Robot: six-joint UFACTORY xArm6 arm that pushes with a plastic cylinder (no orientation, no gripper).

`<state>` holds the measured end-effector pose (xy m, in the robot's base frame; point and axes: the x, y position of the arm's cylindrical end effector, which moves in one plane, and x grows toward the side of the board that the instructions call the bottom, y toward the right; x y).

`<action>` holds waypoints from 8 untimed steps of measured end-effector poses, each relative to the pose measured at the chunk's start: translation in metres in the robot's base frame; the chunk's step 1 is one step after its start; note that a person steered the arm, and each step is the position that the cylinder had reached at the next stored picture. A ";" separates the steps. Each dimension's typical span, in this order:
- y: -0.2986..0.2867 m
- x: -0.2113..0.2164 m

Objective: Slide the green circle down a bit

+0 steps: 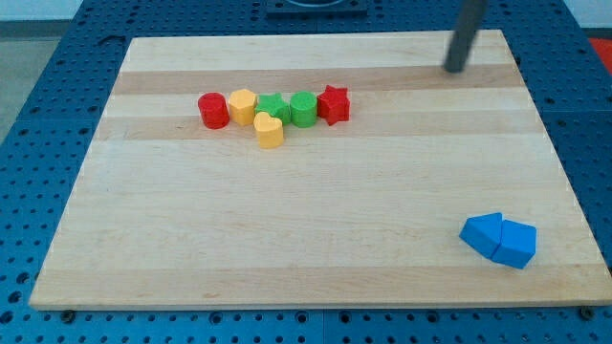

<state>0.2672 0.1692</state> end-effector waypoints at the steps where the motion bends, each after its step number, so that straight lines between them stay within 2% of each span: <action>1: -0.074 0.008; 2: -0.094 0.037; 3: -0.094 0.086; 4: -0.094 0.098; 5: -0.097 0.055; 6: -0.137 0.021; 7: -0.186 0.027; 8: -0.192 0.062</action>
<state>0.3294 -0.0228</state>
